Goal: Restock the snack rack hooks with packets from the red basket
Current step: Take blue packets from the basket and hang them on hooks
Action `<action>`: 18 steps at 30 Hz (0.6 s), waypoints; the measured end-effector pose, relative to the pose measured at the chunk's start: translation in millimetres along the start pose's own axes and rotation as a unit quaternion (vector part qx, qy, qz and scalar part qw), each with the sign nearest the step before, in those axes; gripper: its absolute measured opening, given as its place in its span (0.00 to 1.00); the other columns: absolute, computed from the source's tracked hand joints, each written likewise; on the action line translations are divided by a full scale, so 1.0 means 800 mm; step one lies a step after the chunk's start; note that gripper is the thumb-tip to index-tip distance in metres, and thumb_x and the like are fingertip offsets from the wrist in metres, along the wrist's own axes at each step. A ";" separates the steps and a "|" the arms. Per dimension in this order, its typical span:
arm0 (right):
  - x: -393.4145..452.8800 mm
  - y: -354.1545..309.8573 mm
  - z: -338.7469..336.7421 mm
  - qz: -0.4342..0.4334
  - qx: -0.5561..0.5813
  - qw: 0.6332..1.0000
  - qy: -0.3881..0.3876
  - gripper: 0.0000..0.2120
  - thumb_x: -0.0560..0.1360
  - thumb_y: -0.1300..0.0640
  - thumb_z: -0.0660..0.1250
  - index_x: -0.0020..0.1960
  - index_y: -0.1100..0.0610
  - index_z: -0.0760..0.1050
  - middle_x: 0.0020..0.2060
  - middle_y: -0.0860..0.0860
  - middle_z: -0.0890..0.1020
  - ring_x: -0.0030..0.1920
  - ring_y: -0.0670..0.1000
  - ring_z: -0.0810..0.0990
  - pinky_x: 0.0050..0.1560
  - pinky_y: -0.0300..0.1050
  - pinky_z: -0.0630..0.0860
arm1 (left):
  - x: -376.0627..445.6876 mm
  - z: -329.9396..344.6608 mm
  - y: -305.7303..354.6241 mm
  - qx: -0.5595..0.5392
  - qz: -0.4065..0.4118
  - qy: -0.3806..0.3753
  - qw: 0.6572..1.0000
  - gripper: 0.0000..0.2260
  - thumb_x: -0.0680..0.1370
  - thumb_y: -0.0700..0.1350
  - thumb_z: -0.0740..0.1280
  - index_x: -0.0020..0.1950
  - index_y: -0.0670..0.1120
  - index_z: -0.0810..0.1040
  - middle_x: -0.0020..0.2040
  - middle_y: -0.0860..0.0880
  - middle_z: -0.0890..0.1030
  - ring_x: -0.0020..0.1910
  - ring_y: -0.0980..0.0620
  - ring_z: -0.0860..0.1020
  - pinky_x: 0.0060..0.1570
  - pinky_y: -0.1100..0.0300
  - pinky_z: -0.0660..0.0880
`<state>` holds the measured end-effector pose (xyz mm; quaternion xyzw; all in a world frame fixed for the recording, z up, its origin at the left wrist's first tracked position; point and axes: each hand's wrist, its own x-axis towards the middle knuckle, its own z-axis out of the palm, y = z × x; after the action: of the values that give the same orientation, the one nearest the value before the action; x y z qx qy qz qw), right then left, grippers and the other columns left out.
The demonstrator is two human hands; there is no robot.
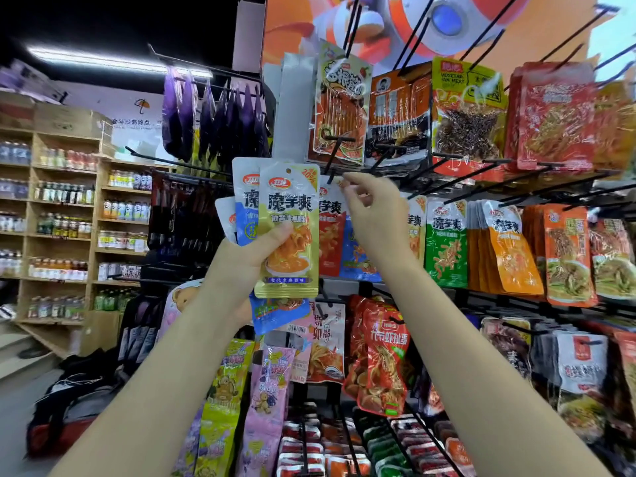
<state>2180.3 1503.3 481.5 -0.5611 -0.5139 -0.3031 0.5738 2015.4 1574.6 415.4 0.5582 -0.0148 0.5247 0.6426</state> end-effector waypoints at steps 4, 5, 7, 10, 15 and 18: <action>-0.037 -0.024 -0.032 0.006 0.193 0.981 -0.010 0.08 0.82 0.51 0.65 0.50 0.52 0.82 0.37 0.43 0.81 0.40 0.46 0.79 0.43 0.49 0.78 | -0.004 0.026 0.004 0.007 0.033 -0.029 0.999 0.14 0.69 0.43 0.73 0.54 0.43 0.83 0.48 0.42 0.86 0.41 0.44 0.86 0.42 0.49 0.83; -0.044 -0.027 -0.036 0.020 0.234 0.971 -0.052 0.07 0.80 0.49 0.67 0.49 0.51 0.81 0.37 0.41 0.82 0.41 0.46 0.80 0.44 0.52 0.79 | -0.005 0.038 0.002 0.016 0.038 -0.043 0.998 0.12 0.69 0.42 0.73 0.52 0.44 0.84 0.49 0.41 0.86 0.43 0.43 0.86 0.44 0.48 0.83; -0.045 -0.021 -0.041 0.026 0.251 0.965 -0.072 0.08 0.77 0.49 0.70 0.53 0.51 0.81 0.45 0.44 0.86 0.49 0.47 0.84 0.51 0.55 0.81 | -0.008 0.063 -0.005 0.036 0.036 -0.058 0.997 0.06 0.73 0.41 0.73 0.49 0.44 0.84 0.47 0.42 0.86 0.42 0.44 0.86 0.43 0.49 0.84; -0.033 0.006 -0.066 0.052 0.235 0.971 -0.015 0.11 0.76 0.46 0.71 0.55 0.50 0.78 0.50 0.49 0.85 0.53 0.54 0.84 0.54 0.63 0.79 | -0.001 0.084 -0.018 0.074 -0.011 -0.006 0.997 0.15 0.75 0.51 0.75 0.57 0.45 0.82 0.51 0.43 0.87 0.46 0.43 0.86 0.44 0.44 0.84; -0.021 0.058 -0.114 0.028 0.188 0.981 0.029 0.21 0.78 0.50 0.72 0.67 0.46 0.68 0.60 0.45 0.76 0.51 0.45 0.79 0.54 0.45 0.78 | 0.007 0.103 -0.031 0.108 -0.095 0.022 0.989 0.29 0.63 0.65 0.73 0.52 0.43 0.86 0.50 0.40 0.86 0.51 0.39 0.85 0.55 0.40 0.81; -0.012 0.076 -0.125 0.020 0.173 0.985 0.008 0.13 0.82 0.54 0.66 0.66 0.49 0.72 0.36 0.34 0.76 0.25 0.40 0.69 0.29 0.31 0.67 | 0.005 0.121 -0.043 0.110 -0.097 0.000 0.989 0.20 0.80 0.55 0.67 0.41 0.41 0.87 0.42 0.39 0.86 0.38 0.43 0.85 0.37 0.52 0.83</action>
<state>2258.3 1417.1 468.1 -0.4613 -0.5424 -0.2031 0.6722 2095.5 1512.3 429.9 0.6241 0.0968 0.4586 0.6251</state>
